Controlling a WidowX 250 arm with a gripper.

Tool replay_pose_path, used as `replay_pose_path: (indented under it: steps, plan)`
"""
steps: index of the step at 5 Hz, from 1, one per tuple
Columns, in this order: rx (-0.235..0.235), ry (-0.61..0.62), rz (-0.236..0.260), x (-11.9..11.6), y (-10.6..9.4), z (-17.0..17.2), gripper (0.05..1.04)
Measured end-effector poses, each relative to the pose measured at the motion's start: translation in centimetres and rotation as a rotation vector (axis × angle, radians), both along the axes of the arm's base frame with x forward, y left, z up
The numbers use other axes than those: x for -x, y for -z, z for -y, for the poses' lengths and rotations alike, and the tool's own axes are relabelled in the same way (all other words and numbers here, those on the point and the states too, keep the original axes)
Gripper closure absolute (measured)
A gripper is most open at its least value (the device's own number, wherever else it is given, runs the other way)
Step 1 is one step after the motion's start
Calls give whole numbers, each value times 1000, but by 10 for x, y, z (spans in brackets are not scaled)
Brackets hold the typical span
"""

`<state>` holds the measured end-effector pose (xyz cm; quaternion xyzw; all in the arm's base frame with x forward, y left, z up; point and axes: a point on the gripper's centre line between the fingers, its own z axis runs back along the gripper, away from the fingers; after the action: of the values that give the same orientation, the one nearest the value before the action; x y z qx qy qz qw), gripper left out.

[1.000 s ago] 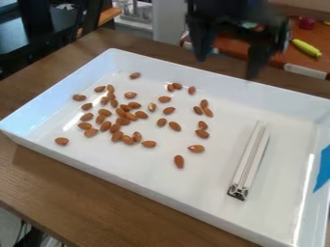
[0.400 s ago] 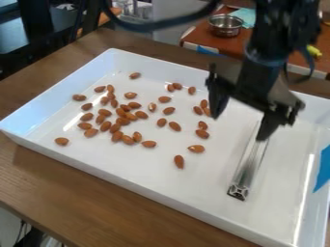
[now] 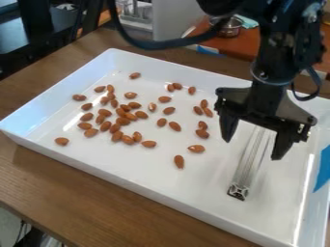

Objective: Sweep into pile

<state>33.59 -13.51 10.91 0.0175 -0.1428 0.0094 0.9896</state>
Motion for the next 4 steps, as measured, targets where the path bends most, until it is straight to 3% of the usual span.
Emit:
replay_pose_path:
  steps: [2,3,4]
  plan:
    - [-5,-61,-17,-4,18,0,83]
    - [-31,-73,-22,-5,28,0,133]
    - [-21,-67,3,-8,30,2,415]
